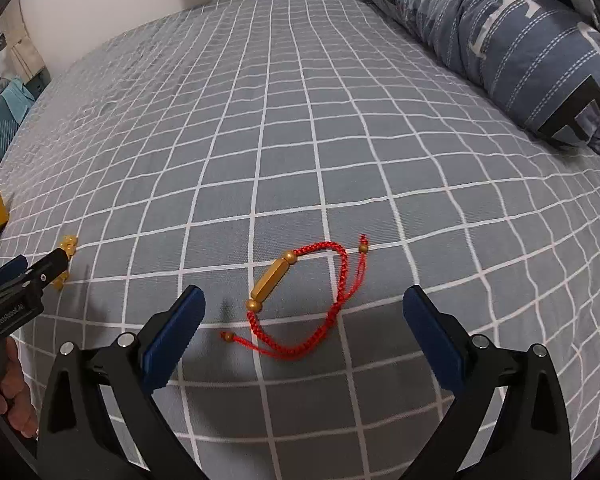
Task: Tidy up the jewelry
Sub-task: 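Grasp the amber bead bracelet with the left tool while the right tool grasps the red cord bracelet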
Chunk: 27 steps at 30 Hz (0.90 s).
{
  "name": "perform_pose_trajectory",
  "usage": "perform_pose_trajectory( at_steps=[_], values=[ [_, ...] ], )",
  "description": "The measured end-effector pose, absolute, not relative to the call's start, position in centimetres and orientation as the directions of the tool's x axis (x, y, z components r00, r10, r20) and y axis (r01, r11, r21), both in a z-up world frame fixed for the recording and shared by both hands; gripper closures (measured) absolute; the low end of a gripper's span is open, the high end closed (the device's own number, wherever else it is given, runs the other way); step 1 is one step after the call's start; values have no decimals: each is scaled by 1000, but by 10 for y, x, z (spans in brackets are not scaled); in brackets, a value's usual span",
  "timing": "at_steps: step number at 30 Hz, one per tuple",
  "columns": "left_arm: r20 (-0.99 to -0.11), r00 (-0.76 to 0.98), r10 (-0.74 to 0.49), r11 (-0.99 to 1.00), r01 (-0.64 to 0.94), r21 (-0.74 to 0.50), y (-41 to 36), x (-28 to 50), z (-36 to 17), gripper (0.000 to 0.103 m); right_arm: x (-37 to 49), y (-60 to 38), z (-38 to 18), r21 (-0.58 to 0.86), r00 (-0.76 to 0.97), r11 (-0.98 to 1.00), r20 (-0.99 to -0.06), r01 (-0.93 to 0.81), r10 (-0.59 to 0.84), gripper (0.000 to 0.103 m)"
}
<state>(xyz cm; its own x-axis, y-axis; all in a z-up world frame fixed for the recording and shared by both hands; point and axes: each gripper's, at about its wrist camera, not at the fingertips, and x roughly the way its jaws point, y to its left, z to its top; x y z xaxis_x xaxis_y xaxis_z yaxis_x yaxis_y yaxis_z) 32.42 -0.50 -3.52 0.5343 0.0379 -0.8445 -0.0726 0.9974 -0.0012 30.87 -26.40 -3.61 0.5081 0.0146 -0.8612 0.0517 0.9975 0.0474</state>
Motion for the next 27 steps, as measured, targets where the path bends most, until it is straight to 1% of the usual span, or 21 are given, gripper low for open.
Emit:
perform_pose_trajectory(
  at_steps=[2, 4, 8, 9, 12, 13, 14, 16, 18, 22, 25, 27],
  values=[
    [-848, 529, 41, 997, -76, 1, -3, 326, -40, 6, 312, -264, -41, 45, 505, 997, -863, 56, 10, 9],
    [-849, 527, 39, 997, -79, -4, -2, 329, -44, 6, 310, -262, -44, 50, 501, 997, -866, 62, 12, 14],
    [-860, 509, 31, 996, -89, -17, 1, 333, -53, 8, 315, -265, -48, 58, 493, 996, -870, 69, 17, 20],
    [-864, 503, 26, 995, -92, -23, 3, 334, -55, 9, 315, -265, -48, 57, 489, 996, -872, 70, 15, 25],
    [-863, 504, 34, 995, -96, -17, 4, 335, -57, 17, 318, -263, -50, 59, 476, 996, -879, 69, 19, 35],
    [-862, 506, 36, 995, -96, -15, 4, 335, -57, 22, 318, -263, -51, 57, 473, 996, -881, 68, 18, 39],
    [-861, 507, 37, 995, -95, -13, 4, 334, -57, 28, 319, -262, -52, 59, 472, 996, -882, 68, 20, 41],
    [-860, 509, 36, 996, -90, -11, 3, 334, -57, 35, 319, -262, -52, 60, 470, 996, -883, 71, 20, 47],
    [-860, 508, 40, 997, -82, -3, 1, 333, -57, 40, 320, -260, -51, 60, 468, 996, -884, 69, 20, 50],
    [-862, 505, 36, 998, -69, 1, -2, 332, -56, 58, 320, -259, -50, 67, 466, 995, -885, 74, 25, 56],
    [-862, 506, 42, 997, -80, 2, 2, 330, -55, 64, 320, -260, -51, 64, 465, 995, -885, 80, 20, 61],
    [-861, 507, 41, 996, -86, -4, 5, 328, -55, 65, 320, -259, -51, 62, 462, 995, -887, 80, 18, 65]
  ],
)
